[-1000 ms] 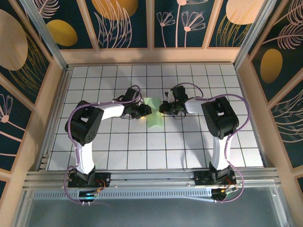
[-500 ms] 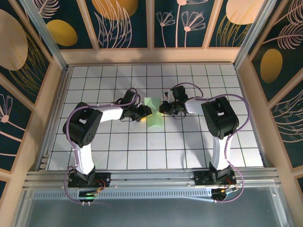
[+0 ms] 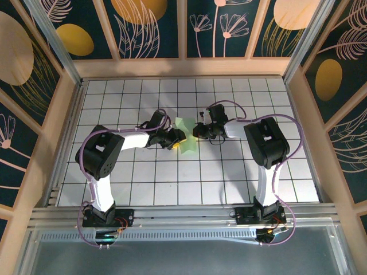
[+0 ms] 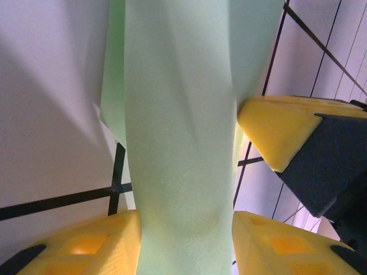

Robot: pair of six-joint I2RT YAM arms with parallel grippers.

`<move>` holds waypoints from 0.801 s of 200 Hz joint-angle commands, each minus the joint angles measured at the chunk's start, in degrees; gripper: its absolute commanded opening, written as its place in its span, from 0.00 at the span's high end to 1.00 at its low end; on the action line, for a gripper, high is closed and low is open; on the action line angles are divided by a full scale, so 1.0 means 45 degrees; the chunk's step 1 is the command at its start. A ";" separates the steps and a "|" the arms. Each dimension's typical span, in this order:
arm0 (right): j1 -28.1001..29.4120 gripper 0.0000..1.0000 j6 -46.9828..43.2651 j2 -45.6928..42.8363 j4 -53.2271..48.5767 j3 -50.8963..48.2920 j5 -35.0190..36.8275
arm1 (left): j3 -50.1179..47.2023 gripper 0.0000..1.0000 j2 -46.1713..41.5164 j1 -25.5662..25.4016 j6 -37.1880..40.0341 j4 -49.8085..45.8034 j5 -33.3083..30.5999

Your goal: Fold a paper plane with a square sheet of paper (fold left side to right side)

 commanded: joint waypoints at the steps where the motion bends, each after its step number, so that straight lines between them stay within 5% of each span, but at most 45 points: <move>1: -0.0079 1.00 -0.0265 0.0095 -0.0825 -0.0462 0.0847 | 0.0326 0.54 -0.0231 -0.0041 -0.0202 0.0206 -0.0545; 160: -0.0119 1.00 -0.0483 0.0125 -0.1120 -0.0400 0.1121 | 0.2438 0.50 0.1242 0.0706 0.2374 -0.1673 -0.0894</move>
